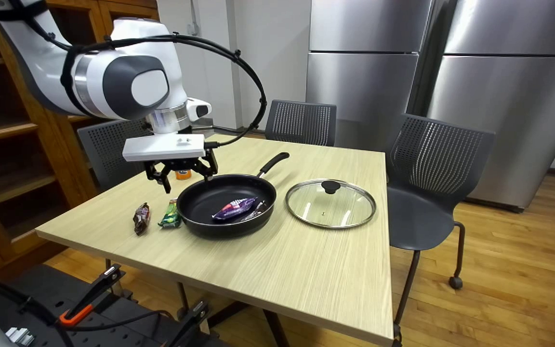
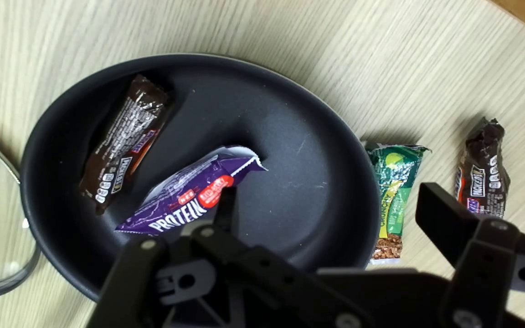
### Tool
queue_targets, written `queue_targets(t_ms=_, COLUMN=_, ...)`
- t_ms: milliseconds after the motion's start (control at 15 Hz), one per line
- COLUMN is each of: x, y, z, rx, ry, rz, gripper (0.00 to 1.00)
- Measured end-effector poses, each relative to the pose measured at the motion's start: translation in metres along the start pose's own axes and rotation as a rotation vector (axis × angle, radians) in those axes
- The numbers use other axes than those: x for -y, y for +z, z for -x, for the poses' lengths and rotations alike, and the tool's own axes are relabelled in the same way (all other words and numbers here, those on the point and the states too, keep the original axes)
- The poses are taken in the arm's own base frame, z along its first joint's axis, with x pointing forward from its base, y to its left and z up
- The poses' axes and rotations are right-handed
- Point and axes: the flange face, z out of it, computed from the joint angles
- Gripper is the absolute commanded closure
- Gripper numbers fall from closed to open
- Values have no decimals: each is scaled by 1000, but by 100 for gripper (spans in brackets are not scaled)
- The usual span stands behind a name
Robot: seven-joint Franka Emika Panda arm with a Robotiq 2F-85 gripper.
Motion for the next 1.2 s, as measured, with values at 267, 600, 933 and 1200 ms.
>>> queue_targets(t_ms=267, x=8, y=0, z=-4, rx=3, ry=5, rz=3, gripper=0)
queue_targets(t_ms=600, x=54, y=0, z=-21, rx=1, ry=-36, rz=3, gripper=0)
queue_targets(t_ms=933, x=96, y=2, z=-40, rx=-4, ry=-65, rz=-4, gripper=0)
queue_targets(t_ms=1200, x=120, y=13, z=-57, rx=8, ry=-92, rz=-17, gripper=0)
